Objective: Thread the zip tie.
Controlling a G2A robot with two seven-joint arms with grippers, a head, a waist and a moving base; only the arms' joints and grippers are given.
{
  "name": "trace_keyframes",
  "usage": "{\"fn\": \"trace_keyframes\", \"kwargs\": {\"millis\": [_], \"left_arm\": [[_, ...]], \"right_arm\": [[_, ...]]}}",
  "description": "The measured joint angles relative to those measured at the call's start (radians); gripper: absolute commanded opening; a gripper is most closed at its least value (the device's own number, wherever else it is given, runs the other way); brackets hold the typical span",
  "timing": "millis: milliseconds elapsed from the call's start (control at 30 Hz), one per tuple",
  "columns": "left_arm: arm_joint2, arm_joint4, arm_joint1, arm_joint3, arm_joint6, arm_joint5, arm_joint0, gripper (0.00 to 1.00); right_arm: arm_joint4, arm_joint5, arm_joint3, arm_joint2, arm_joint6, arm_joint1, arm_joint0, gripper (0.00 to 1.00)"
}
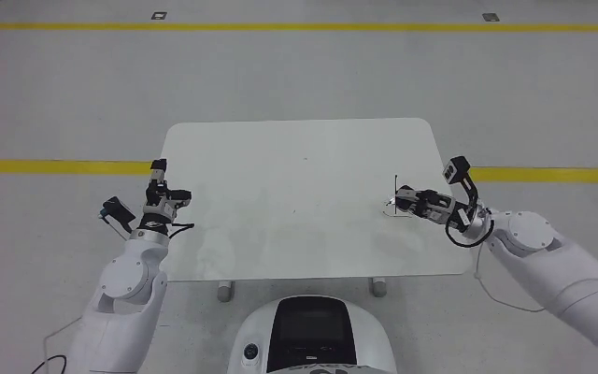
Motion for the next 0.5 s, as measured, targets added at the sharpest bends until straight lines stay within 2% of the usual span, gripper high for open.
{"fn": "trace_keyframes", "kwargs": {"millis": [100, 167, 233, 300, 500], "left_arm": [[0.059, 0.164, -0.002, -0.037, 0.020, -0.054, 0.002, 1.00], [0.105, 0.328, -0.003, -0.051, 0.063, -0.082, 0.004, 1.00], [0.151, 0.432, -0.007, -0.057, 0.085, -0.109, 0.001, 1.00], [0.174, 0.463, -0.008, -0.058, 0.083, -0.128, -0.001, 1.00], [0.172, 0.458, -0.008, -0.057, 0.081, -0.125, -0.001, 1.00]], "right_arm": [[0.018, 0.027, -0.006, 0.007, -0.009, -0.009, -0.009, 0.00], [0.030, 0.049, -0.007, 0.011, -0.013, -0.015, -0.013, 0.00], [0.036, 0.065, -0.009, 0.014, -0.018, -0.021, -0.016, 0.00], [0.029, 0.076, -0.011, 0.018, -0.029, -0.026, -0.019, 0.00], [0.025, 0.077, -0.011, 0.020, -0.034, -0.027, -0.020, 0.00]]}}
